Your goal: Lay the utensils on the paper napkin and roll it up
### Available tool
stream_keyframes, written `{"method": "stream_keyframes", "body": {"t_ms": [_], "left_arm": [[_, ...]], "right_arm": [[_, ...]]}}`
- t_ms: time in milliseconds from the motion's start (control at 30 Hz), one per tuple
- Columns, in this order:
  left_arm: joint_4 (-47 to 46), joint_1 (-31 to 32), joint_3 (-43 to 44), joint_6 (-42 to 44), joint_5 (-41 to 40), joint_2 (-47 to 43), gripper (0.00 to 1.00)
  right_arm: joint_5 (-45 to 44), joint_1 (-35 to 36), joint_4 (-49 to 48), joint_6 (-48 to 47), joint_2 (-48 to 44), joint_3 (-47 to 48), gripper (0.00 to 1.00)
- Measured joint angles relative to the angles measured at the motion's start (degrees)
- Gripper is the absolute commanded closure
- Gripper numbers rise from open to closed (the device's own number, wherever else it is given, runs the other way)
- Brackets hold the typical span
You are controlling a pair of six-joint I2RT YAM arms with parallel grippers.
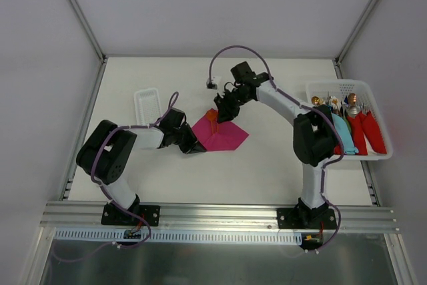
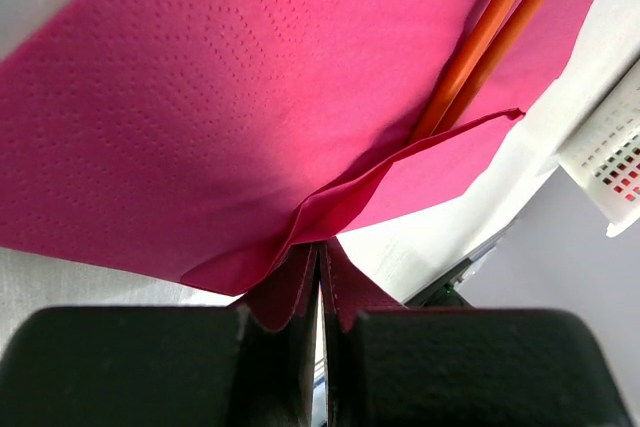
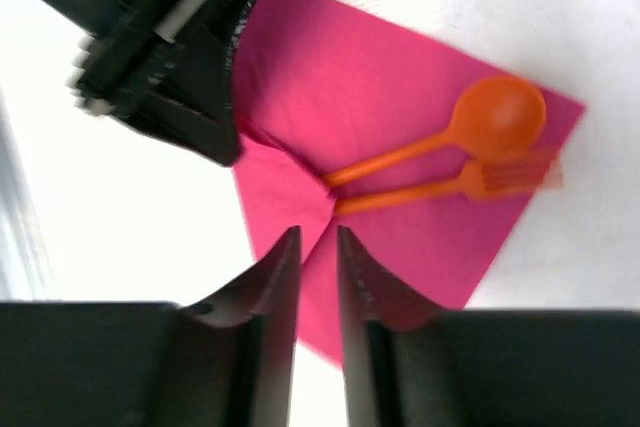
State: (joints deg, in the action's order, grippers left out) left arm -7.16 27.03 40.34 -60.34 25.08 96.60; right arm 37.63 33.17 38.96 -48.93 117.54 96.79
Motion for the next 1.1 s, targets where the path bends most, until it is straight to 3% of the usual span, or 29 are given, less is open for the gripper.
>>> {"method": "stream_keyframes", "body": {"t_ms": [67, 167, 367, 500, 767, 1100], "left_arm": [[-0.35, 0.00, 0.02, -0.33, 0.13, 0.24, 1.00], [-0.98, 0.00, 0.02, -0.66, 0.42, 0.66, 1.00], [-2.21, 0.00, -0.20, -2.19, 0.48, 1.03, 1.00], [-5.01, -0.07, -1.62, -4.22, 0.70, 1.22, 1.00], [-9.42, -0.09, -2.80, -7.26, 1.97, 2.54, 1.00], [-10.64, -0.11, -3.32, -7.98, 2.08, 2.62, 1.00]], "right_arm": [[2.27, -2.23, -1.09, 6.25, -3.58, -2.71, 0.87], [7.02, -6.01, -7.63, 18.88, -10.58, -12.57, 0.90], [10.12, -7.04, -30.45, 48.46, -16.55, -37.33, 0.83], [8.20, -6.12, -40.35, 62.93, -16.55, -46.16, 0.80], [5.20, -5.73, -52.48, 75.84, -14.99, -46.88, 0.80], [5.31, -5.60, -55.80, 81.02, -8.61, -46.64, 0.81]]}}
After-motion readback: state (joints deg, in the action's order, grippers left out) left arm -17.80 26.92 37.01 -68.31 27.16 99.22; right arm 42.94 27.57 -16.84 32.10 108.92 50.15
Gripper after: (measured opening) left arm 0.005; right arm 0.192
